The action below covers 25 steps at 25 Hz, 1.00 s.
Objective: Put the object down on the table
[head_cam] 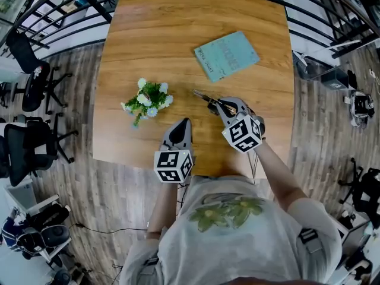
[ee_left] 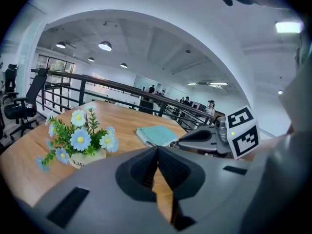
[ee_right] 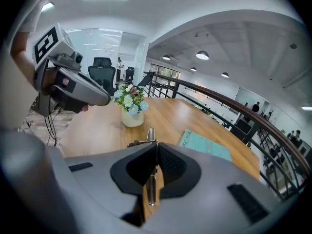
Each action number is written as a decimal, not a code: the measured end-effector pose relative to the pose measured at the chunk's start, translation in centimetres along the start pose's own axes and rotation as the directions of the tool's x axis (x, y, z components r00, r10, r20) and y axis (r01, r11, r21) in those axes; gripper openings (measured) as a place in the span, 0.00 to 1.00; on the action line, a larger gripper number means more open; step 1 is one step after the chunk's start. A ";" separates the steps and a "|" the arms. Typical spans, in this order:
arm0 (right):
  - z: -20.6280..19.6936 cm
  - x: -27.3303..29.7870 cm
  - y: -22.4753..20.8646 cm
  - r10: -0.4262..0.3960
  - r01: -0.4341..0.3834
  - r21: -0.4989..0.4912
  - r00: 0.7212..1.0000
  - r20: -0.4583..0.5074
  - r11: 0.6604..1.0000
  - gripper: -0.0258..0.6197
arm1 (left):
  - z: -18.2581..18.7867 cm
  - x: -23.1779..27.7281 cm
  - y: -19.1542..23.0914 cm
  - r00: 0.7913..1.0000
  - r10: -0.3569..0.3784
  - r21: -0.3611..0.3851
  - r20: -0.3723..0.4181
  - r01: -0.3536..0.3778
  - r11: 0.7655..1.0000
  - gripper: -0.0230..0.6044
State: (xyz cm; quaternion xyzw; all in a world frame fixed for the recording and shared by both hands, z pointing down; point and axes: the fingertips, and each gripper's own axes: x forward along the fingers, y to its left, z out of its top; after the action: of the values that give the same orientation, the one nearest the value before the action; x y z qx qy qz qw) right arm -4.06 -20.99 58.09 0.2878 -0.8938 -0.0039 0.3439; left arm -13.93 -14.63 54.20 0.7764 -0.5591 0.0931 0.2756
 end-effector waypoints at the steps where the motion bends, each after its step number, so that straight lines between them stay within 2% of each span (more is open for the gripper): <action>1: -0.3 0.3 0.1 0.002 -0.002 -0.003 1.000 -0.006 1.000 0.06 | -0.1 0.1 0.0 1.000 0.001 -0.003 -0.002 -0.001 1.000 0.06; 16: -4.2 3.7 1.6 0.054 -0.057 -0.031 0.993 -0.109 0.998 0.06 | -0.9 0.8 0.6 0.999 0.005 -0.024 -0.031 -0.006 1.000 0.06; 25: -5.7 5.3 1.9 0.056 -0.062 -0.037 0.989 -0.140 0.997 0.07 | -1.1 1.2 0.9 0.999 0.010 -0.030 -0.038 -0.011 0.999 0.06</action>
State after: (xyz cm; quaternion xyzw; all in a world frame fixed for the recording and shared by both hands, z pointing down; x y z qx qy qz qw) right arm -4.66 -21.03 66.07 0.2538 -0.8756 0.0080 0.4110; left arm -14.11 -15.25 55.94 0.7674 -0.5591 0.1007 0.2971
